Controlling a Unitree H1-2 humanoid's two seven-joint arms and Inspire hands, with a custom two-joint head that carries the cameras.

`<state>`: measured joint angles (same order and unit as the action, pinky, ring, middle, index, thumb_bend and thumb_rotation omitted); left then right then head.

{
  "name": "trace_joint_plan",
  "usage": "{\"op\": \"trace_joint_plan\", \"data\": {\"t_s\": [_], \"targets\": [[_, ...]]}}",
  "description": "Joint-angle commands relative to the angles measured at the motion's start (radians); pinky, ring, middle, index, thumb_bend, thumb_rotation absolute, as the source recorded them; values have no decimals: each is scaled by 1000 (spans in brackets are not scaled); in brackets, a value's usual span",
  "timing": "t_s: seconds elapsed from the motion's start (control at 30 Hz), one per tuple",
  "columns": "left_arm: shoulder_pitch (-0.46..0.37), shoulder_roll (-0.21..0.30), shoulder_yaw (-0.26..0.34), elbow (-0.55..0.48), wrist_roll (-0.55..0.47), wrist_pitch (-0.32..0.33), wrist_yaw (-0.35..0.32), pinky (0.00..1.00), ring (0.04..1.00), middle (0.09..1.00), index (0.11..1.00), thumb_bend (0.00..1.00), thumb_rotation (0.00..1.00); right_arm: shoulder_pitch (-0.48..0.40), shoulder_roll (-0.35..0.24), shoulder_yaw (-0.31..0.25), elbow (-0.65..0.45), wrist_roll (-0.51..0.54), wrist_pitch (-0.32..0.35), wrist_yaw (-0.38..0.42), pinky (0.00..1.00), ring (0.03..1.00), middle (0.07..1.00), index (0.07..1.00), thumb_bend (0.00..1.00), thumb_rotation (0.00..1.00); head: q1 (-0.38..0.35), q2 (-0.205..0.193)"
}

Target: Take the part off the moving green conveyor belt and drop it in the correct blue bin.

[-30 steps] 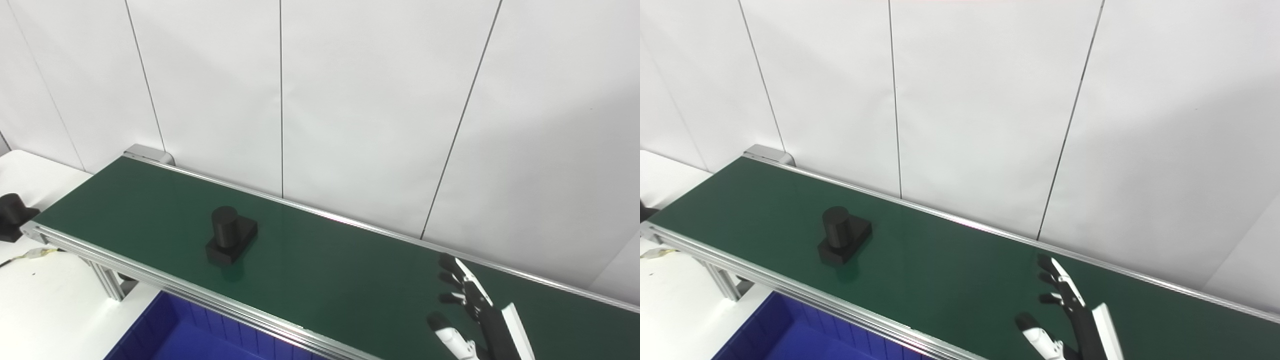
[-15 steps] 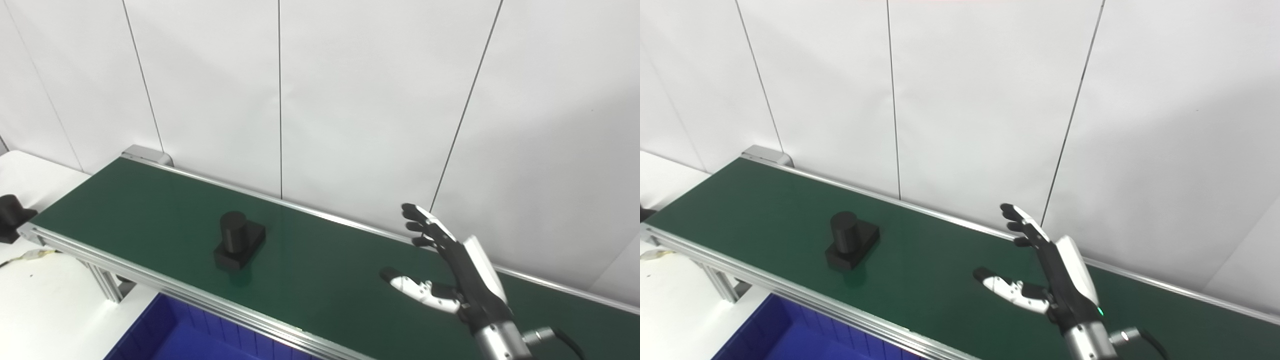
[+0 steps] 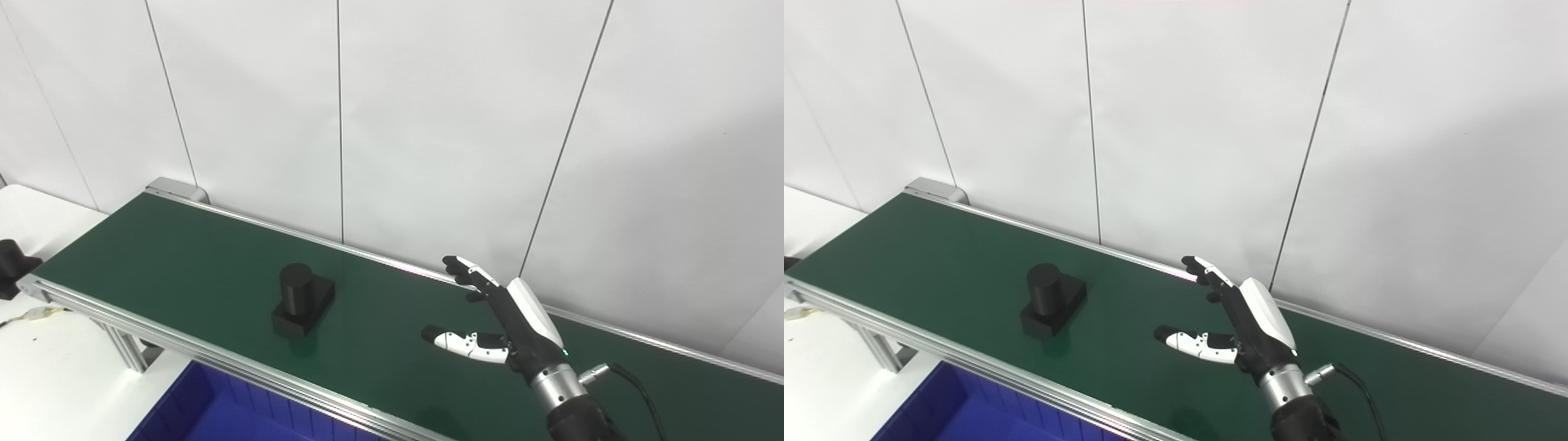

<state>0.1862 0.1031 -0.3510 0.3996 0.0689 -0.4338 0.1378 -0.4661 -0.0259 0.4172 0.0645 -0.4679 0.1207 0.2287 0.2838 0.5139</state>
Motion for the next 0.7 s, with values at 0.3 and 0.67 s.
{"op": "trace_joint_plan", "data": {"t_s": [0.3,0.67], "targets": [[-12,-1,-2,-26,2,-36,6,667,733,774,784,945,748,-134,55,20,127,-11,-98,-54,780,882,894,897,674,356,-3,6],[-21,-2,-18,-21,19,-36,26,668,740,781,786,943,756,-211,110,55,282,-46,-150,-105,755,840,861,880,684,338,7,9]]}}
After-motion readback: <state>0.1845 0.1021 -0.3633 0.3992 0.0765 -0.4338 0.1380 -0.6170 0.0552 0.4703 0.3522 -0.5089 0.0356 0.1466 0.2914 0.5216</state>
